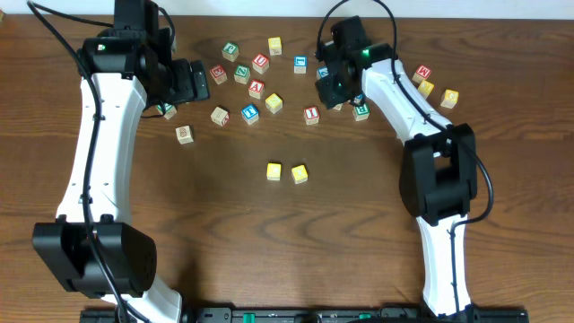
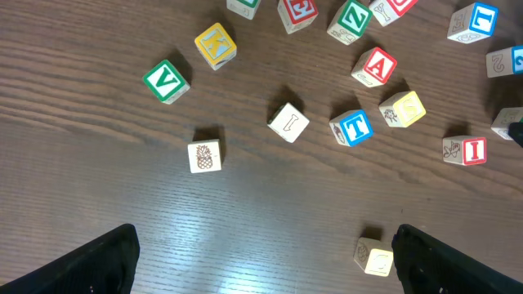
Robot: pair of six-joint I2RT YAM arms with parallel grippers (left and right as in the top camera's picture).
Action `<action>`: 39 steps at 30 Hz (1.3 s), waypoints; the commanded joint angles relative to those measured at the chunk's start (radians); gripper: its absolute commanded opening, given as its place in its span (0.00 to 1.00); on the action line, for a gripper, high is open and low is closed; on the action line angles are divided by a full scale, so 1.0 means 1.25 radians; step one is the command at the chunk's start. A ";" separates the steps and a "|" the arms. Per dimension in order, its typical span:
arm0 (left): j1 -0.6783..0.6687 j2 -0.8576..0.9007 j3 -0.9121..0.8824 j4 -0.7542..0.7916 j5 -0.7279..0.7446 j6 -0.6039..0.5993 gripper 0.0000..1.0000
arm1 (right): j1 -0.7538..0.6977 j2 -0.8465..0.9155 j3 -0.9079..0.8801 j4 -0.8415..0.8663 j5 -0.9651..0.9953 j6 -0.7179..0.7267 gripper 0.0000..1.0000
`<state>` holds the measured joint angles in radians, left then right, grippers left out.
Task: Spell out CORL
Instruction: 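Move right gripper over the green R block and lower, then close right gripper on the green R block and lift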
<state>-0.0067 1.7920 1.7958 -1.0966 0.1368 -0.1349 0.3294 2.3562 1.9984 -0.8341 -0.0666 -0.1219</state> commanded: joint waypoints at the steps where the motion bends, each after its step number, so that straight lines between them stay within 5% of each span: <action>1: 0.003 0.005 -0.001 -0.003 0.008 -0.008 0.98 | 0.003 0.015 -0.005 0.010 0.006 -0.026 0.60; 12: 0.003 0.005 -0.001 -0.005 0.008 -0.008 0.98 | 0.001 0.051 -0.005 0.023 0.007 -0.027 0.56; 30: 0.003 0.005 -0.001 -0.005 0.008 -0.008 0.98 | -0.002 0.045 -0.002 -0.027 0.007 0.054 0.21; 39: 0.003 0.005 -0.001 -0.005 0.008 -0.008 0.98 | 0.000 -0.052 -0.002 -0.059 0.003 0.114 0.23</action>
<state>-0.0067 1.7920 1.7958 -1.0977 0.1368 -0.1352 0.3294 2.3939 1.9957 -0.8944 -0.0620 -0.0189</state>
